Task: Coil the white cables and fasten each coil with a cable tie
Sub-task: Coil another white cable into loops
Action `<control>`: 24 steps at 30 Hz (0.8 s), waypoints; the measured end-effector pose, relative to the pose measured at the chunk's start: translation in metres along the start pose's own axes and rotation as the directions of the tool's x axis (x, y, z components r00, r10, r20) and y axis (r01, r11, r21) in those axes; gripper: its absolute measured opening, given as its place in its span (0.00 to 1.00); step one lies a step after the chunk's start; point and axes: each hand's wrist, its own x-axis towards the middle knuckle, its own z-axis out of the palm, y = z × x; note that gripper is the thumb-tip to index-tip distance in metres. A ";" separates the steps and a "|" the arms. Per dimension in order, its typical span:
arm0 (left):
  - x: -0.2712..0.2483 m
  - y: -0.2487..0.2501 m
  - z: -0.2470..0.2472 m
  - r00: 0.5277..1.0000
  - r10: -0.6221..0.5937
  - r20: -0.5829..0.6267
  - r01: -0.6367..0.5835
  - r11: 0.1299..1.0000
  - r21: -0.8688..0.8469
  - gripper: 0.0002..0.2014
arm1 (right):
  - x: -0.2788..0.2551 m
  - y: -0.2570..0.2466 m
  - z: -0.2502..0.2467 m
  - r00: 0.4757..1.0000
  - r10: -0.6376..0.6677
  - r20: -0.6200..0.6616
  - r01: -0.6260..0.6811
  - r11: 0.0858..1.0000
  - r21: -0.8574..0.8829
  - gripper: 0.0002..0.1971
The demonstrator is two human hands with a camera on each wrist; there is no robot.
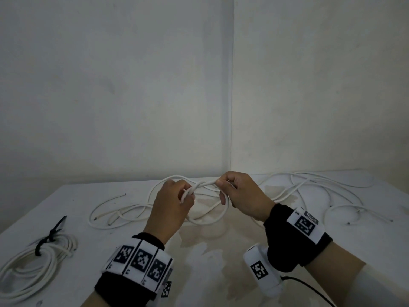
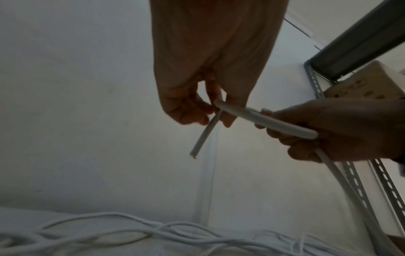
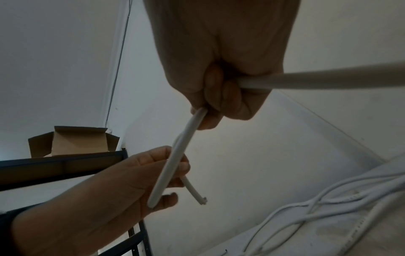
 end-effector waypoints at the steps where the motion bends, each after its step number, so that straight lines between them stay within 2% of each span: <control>1: 0.001 -0.002 -0.001 1.000 -0.001 -0.002 0.001 1.000 -0.011 0.07 | 0.000 0.001 0.000 1.000 0.001 0.004 -0.001 1.000 0.003 0.13; 3: 0.000 -0.003 -0.001 0.996 -0.045 0.071 0.056 0.986 -0.159 0.06 | -0.001 0.003 -0.001 1.000 0.005 0.003 -0.005 1.000 0.004 0.13; 5: -0.003 0.001 -0.002 0.977 -0.099 0.190 0.158 0.934 -0.321 0.04 | -0.001 0.004 -0.002 1.000 0.010 -0.007 -0.010 1.000 0.015 0.13; 7: -0.005 0.002 -0.001 0.962 -0.093 0.256 0.180 0.923 -0.341 0.04 | -0.002 0.006 -0.002 1.000 0.021 -0.015 -0.021 0.999 0.029 0.13; 10: -0.005 0.001 -0.001 0.961 -0.071 0.268 0.137 0.963 -0.234 0.11 | -0.002 0.009 -0.002 0.999 0.034 -0.024 -0.033 0.999 0.032 0.12; 15: 0.000 0.001 0.000 0.964 -0.098 0.246 0.148 0.970 -0.194 0.15 | -0.003 0.010 -0.004 0.997 0.035 -0.069 -0.033 0.999 0.037 0.13; 20: 0.003 0.002 -0.002 0.934 -0.164 0.318 0.278 0.891 -0.358 0.16 | -0.002 0.015 -0.005 0.993 0.025 -0.117 -0.025 1.000 0.003 0.14; 24: 0.005 0.005 0.003 0.953 -0.132 0.272 0.233 0.895 -0.380 0.15 | -0.002 0.015 -0.008 0.992 0.033 -0.119 -0.027 0.998 0.056 0.12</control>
